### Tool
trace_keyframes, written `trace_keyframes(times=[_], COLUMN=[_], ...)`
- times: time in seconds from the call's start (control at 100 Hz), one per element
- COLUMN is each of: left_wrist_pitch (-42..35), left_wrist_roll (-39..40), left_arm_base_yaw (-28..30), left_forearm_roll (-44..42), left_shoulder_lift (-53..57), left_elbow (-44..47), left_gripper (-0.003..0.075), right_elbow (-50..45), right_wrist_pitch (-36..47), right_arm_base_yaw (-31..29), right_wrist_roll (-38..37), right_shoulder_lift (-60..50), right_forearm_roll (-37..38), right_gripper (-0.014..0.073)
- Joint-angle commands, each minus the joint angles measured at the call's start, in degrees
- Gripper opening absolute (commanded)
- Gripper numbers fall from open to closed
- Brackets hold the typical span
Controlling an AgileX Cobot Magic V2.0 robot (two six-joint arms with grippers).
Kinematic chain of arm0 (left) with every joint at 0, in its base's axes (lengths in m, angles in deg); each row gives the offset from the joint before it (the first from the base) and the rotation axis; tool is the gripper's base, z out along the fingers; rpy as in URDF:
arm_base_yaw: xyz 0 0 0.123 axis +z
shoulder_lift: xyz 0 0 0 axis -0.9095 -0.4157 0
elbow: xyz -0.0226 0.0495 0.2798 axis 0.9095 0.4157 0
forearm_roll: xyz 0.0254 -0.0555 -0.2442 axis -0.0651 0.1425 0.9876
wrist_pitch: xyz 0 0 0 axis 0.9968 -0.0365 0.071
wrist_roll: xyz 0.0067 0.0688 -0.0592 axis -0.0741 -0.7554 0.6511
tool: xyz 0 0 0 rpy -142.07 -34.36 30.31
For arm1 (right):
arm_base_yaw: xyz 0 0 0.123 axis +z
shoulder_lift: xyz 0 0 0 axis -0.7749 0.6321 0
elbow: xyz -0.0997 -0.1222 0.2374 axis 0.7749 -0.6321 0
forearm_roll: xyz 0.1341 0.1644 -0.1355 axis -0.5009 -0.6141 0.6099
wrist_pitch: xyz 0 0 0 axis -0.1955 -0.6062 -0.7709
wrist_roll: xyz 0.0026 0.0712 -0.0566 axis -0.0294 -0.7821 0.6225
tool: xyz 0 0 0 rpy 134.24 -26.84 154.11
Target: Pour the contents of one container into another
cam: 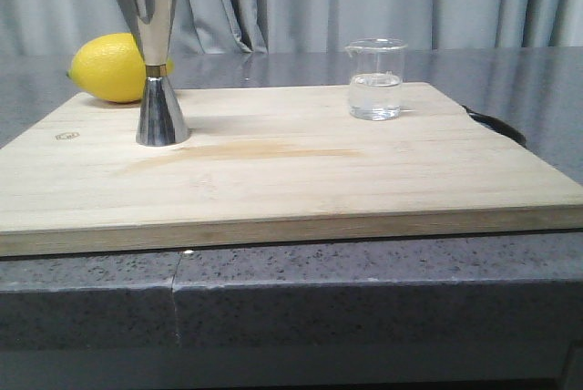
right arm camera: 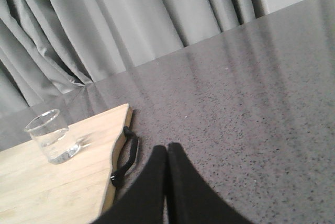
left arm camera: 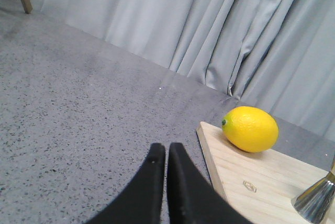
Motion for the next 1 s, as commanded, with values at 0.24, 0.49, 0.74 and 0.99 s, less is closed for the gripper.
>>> trace_keyframes(times=[0.24, 0.49, 0.74, 0.99], left_wrist_pitch=[-0.3, 0.2, 0.8, 2.2], left_wrist_roll=[0.4, -2.7, -2.7, -3.4], left_arm_base_yaw=[-2.7, -6.3, -10.3, -16.2], left_forearm_roll=[1.4, 0.0, -5.1, -10.7], left_shoulder_lift=[1.5, -3.0, -11.9, -23.7], left_elbow=[-3.7, -7.8, -12.6, -16.7], left_gripper=[-0.0020, -0.0020, -0.0020, -0.0020], right_elbow=[9.7, 16.3, 22.7, 24.7], right_wrist_pitch=[-7.9, -13.2, -15.3, -14.9], right_arm_base_yaw=[-0.1, -0.1, -0.1, -0.1], right_wrist_roll=[-0.1, 0.5, 9.8, 14.5], right_shoulder_lift=[4.0, 12.1, 21.1, 26.4], right_forearm_roll=[-0.2, 0.2, 0.2, 0.2], right_gripper=[-0.0062, -0.0062, -0.0062, -0.0062])
